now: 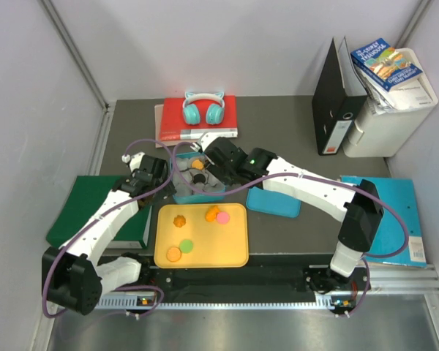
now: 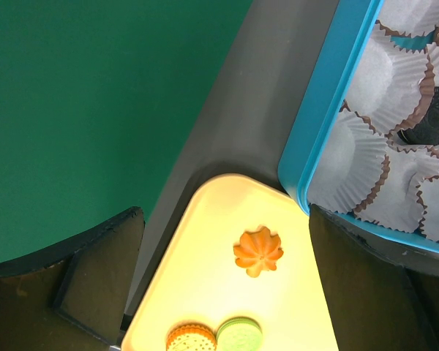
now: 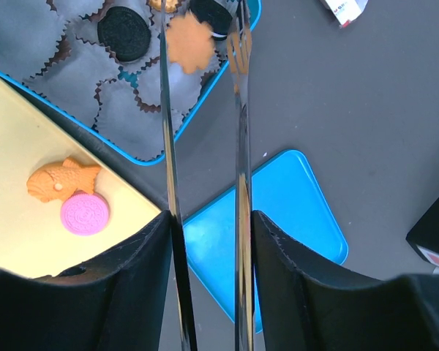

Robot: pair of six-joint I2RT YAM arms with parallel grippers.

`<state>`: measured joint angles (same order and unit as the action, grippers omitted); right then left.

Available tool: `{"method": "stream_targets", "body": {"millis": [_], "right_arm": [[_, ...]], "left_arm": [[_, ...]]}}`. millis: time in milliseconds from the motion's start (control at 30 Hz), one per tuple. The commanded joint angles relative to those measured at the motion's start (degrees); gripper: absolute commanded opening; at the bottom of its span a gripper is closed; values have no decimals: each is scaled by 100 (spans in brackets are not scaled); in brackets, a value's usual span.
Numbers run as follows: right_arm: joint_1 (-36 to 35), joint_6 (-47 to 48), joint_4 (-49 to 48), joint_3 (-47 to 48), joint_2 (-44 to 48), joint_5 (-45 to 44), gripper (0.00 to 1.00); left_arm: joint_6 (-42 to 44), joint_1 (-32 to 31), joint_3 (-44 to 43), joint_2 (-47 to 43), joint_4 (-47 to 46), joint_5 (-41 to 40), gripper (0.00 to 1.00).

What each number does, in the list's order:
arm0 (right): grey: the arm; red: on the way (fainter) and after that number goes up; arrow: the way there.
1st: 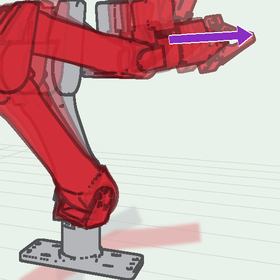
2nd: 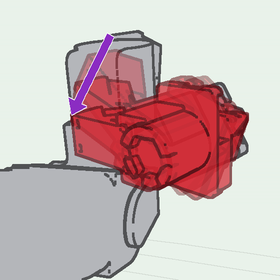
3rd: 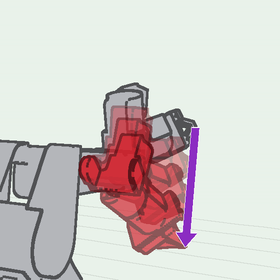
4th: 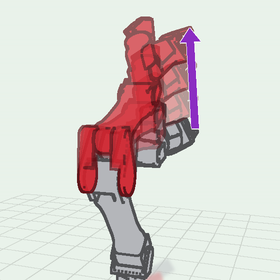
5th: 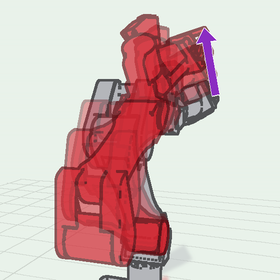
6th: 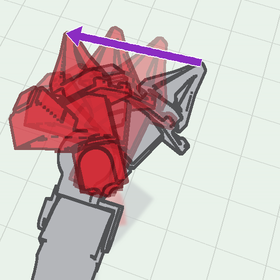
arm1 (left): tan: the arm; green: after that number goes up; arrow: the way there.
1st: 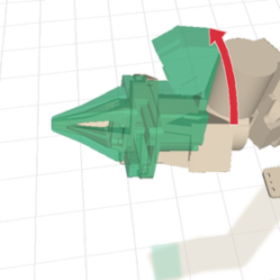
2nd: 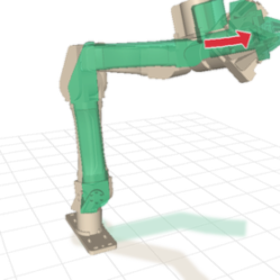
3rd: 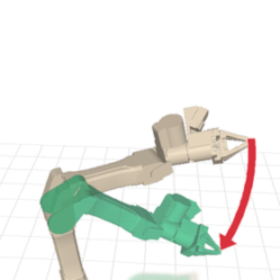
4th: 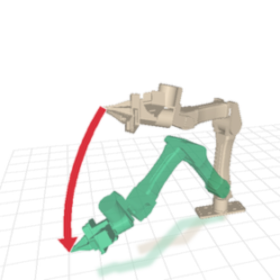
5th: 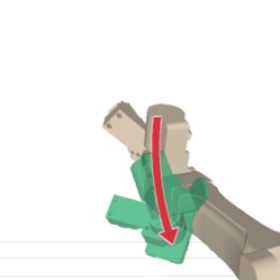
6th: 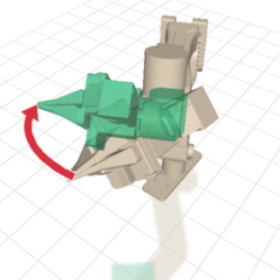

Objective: Pack the cookies

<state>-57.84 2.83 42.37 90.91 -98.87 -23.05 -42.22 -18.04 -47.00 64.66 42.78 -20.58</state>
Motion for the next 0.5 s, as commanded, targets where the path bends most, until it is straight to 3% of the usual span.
{"method": "stream_targets", "body": {"millis": [0, 300, 467], "right_arm": [[54, -37, -229, 208, 61, -112, 47], [72, -124, -203, 251, 87, -226, 48], [115, -239, -299, -12, 684, -683, 47]], "left_arm": [[29, 29, -11, -6, -209, -16, 98], [21, 29, 7, -33, -192, -34, 98], [38, 29, -11, -41, -165, -43, 98]]}}
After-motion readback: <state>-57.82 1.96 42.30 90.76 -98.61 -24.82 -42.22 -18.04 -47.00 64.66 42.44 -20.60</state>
